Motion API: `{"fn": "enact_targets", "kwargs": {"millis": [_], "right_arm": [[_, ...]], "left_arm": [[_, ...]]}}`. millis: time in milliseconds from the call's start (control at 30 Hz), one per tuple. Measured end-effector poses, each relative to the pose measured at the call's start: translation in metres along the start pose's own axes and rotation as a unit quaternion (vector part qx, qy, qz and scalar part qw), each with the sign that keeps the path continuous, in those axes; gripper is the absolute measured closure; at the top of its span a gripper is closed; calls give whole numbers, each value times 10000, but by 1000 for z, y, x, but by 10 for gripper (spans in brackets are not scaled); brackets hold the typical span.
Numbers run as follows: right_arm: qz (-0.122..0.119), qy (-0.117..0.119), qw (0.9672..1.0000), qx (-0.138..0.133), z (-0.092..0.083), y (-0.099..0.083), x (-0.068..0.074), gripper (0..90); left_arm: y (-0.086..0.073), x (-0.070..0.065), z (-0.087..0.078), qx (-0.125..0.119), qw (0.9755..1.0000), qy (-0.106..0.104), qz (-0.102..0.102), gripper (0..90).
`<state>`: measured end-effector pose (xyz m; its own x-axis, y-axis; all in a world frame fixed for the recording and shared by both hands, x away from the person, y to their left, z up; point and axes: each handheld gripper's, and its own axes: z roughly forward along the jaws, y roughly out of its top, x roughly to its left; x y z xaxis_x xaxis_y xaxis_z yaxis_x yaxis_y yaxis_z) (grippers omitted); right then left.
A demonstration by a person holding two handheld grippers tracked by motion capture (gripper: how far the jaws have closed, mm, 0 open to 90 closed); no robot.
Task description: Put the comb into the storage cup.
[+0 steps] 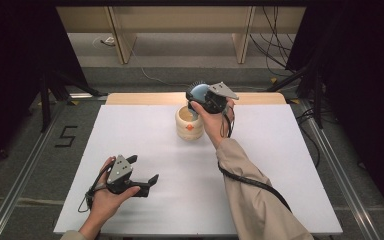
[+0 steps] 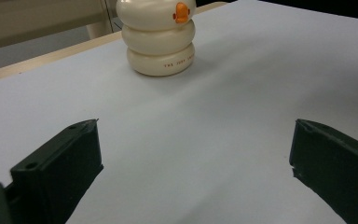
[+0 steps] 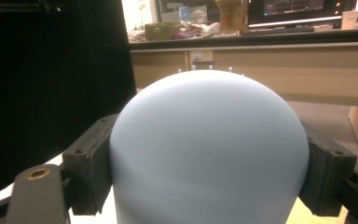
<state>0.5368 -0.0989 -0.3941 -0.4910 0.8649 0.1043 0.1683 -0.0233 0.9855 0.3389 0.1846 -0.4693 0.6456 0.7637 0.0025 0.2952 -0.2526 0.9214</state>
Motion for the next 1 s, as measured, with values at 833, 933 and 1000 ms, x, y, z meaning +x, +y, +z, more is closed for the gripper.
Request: {"fn": "enact_targets", "kwargs": {"millis": [833, 933, 1000], "right_arm": [[9, 244, 9992, 304, -17, 1, -13, 155], [12, 259, 9991, 333, -17, 1, -13, 147], [43, 305, 9988, 393, -17, 0, -13, 142]], "left_arm": [[0, 0, 1, 25, 10000, 5, 12, 17], [0, 0, 1, 26, 10000, 3, 19, 17], [-1, 0, 1, 27, 10000, 5, 13, 17]]}}
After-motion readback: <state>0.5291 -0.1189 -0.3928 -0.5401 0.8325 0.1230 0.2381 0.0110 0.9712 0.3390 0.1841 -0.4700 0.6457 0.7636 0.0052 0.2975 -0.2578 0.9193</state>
